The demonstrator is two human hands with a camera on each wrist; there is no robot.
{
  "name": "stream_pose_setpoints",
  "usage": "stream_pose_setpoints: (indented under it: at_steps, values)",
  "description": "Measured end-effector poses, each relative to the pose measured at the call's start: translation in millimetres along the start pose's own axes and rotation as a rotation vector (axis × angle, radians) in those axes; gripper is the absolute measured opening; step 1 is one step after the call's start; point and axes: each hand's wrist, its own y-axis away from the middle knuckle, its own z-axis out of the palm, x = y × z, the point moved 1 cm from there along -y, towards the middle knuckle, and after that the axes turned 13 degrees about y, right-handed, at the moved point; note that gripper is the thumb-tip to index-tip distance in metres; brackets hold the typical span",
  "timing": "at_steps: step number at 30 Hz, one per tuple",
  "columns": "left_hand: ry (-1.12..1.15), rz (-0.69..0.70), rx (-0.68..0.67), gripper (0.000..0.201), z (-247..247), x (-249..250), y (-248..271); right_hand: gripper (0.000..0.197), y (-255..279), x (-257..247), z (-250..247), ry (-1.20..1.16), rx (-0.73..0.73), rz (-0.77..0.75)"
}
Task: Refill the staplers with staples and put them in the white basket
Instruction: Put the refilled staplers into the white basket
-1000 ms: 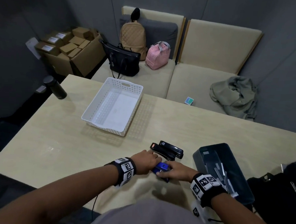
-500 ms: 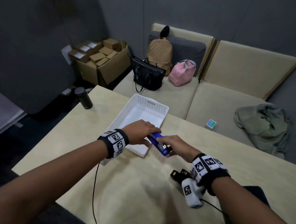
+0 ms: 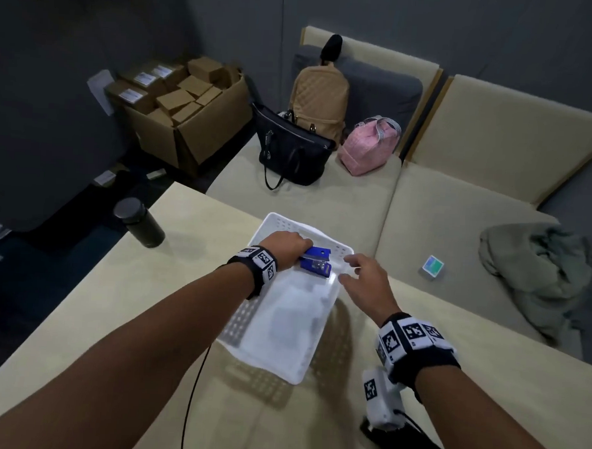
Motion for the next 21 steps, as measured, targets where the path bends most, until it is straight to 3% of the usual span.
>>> stream_pose_setpoints:
  at_steps: [6,10,14,18,21]
  values:
    - [0.022,0.037,0.024,0.02,32,1,-29,0.054,-2,21,19,0.077,-0.138,-0.05]
    - [-0.084,-0.017,0.085,0.026,32,4,-26,0.062,6,26,26,0.073,-0.108,-0.134]
    - [-0.099,-0.099,0.2,0.045,36,8,-14,0.069,16,36,25,0.006,-0.13,-0.109]
    - [-0.072,-0.167,0.313,0.041,32,32,15,0.05,44,65,14,0.1,-0.151,-0.078]
    - [0.129,-0.077,0.419,0.027,26,68,35,0.034,69,95,7,0.177,-0.196,-0.002]
